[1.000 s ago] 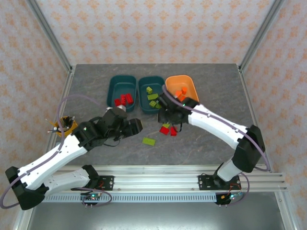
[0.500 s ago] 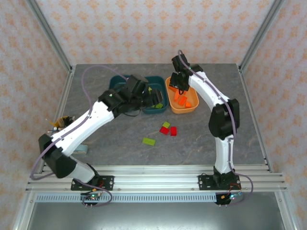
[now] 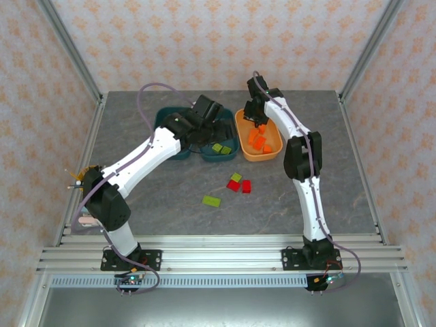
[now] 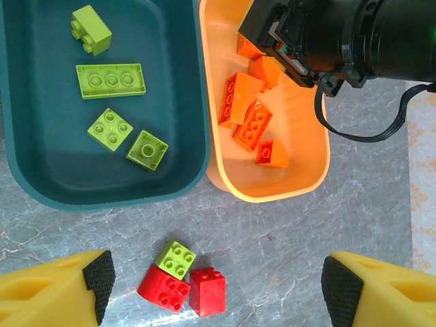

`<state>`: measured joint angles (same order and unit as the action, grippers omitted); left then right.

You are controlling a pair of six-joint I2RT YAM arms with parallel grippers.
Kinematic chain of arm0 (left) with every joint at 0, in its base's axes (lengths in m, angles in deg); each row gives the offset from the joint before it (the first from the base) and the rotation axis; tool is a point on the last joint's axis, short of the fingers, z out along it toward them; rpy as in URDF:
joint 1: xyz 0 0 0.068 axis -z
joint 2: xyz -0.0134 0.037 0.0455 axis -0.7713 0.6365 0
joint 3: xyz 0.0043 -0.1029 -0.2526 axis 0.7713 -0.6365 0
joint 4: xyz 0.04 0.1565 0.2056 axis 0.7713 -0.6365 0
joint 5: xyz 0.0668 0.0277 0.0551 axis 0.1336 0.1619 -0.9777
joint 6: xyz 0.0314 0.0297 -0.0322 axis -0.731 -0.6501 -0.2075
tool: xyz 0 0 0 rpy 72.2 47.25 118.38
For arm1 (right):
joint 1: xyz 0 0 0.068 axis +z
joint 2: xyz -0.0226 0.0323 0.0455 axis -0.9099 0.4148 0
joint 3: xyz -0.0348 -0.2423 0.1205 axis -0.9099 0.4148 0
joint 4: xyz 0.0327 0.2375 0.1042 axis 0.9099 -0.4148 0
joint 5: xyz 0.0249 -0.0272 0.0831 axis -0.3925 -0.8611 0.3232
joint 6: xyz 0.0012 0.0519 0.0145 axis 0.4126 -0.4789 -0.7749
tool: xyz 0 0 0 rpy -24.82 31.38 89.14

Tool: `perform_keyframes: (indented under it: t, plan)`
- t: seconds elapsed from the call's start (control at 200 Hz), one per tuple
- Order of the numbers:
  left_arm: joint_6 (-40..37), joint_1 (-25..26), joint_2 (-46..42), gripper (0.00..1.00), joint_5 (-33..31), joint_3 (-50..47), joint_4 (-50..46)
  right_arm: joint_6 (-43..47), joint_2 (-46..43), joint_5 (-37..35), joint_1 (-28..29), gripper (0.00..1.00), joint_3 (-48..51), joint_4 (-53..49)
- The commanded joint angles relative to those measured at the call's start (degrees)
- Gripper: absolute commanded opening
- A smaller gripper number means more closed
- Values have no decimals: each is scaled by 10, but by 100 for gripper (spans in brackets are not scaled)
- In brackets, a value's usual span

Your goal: Sort the legos into containers by color

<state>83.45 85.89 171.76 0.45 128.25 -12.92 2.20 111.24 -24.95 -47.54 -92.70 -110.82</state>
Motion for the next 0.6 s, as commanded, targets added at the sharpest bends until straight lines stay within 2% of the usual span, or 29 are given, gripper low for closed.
perform_keyframes:
  t: [0.0,0.175,0.285,0.445,0.595]
  plan:
    - [-10,6,-27,83,3,-19,-18,8,-101,-13,1,33,63,18]
    - [-27,43,-62,82,1,-96,-27,-13,-326,-35,20,38,314,93]
    - [-41,80,-66,80,6,-146,-21,-31,-466,-33,47,42,472,101]
    - [-55,112,-41,77,14,-181,-5,-69,-651,27,85,55,671,74]
    - [-89,127,17,72,16,-170,-3,-105,-789,80,116,62,789,33]
